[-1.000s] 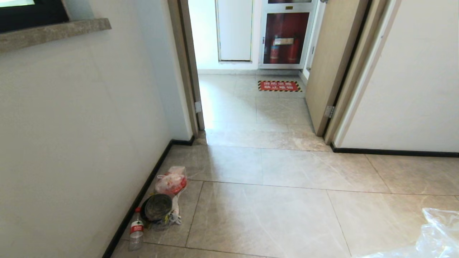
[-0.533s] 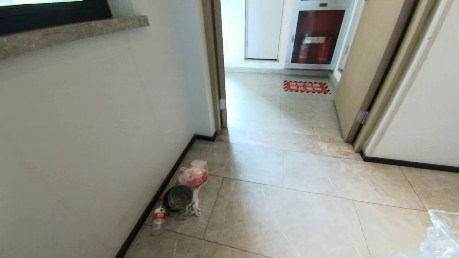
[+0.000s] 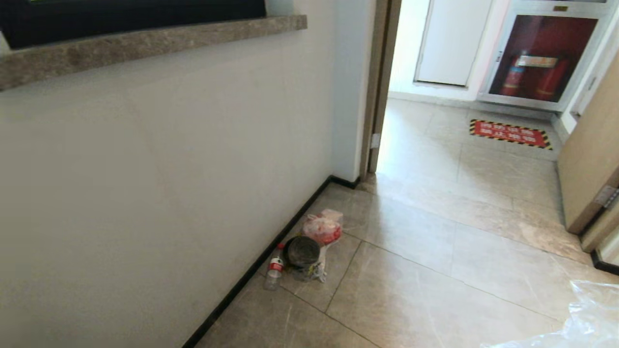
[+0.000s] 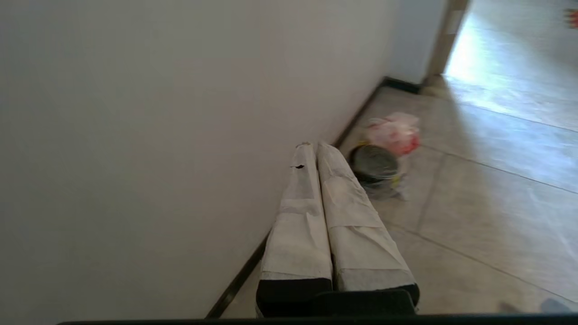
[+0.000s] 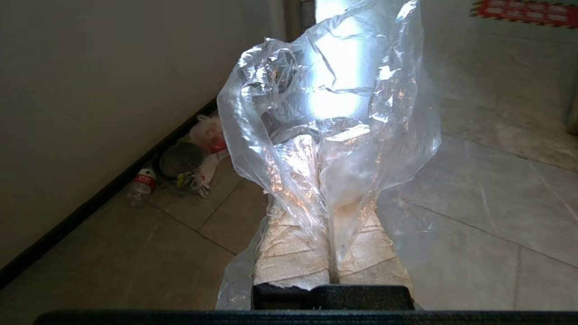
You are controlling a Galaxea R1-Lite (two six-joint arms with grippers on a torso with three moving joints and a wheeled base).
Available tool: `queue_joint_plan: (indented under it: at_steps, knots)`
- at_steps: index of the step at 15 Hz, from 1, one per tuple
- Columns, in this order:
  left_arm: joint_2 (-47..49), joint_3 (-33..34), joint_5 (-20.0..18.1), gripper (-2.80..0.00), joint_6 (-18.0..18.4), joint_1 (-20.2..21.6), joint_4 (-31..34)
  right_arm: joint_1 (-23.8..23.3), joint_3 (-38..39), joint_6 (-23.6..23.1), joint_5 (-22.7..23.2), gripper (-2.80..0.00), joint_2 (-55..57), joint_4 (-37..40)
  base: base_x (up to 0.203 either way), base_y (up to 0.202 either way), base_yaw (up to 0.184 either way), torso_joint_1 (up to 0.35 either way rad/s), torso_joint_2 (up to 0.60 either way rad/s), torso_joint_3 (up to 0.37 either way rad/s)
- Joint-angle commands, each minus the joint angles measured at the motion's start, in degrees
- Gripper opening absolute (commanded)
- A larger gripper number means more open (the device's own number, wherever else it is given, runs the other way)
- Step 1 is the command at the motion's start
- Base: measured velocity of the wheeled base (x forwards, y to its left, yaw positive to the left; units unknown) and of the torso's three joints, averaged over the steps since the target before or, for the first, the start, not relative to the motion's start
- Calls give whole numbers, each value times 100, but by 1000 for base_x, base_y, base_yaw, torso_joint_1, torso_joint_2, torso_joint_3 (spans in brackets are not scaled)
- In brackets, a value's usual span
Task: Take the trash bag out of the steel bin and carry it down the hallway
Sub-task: Put the trash bag at the door
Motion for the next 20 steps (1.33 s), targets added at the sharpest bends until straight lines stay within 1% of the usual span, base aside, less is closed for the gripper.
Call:
queue_joint_plan:
  at_steps: [1, 20]
  knots:
    - [0, 0, 7, -280, 0, 0, 4, 3, 0, 0, 1, -280, -1, -5, -1, -9, 175, 2, 2, 2]
    - [0, 0, 1, -280, 0, 0, 4, 3, 9, 29, 1, -280, -1, 4, 0, -9, 172, 2, 2, 2]
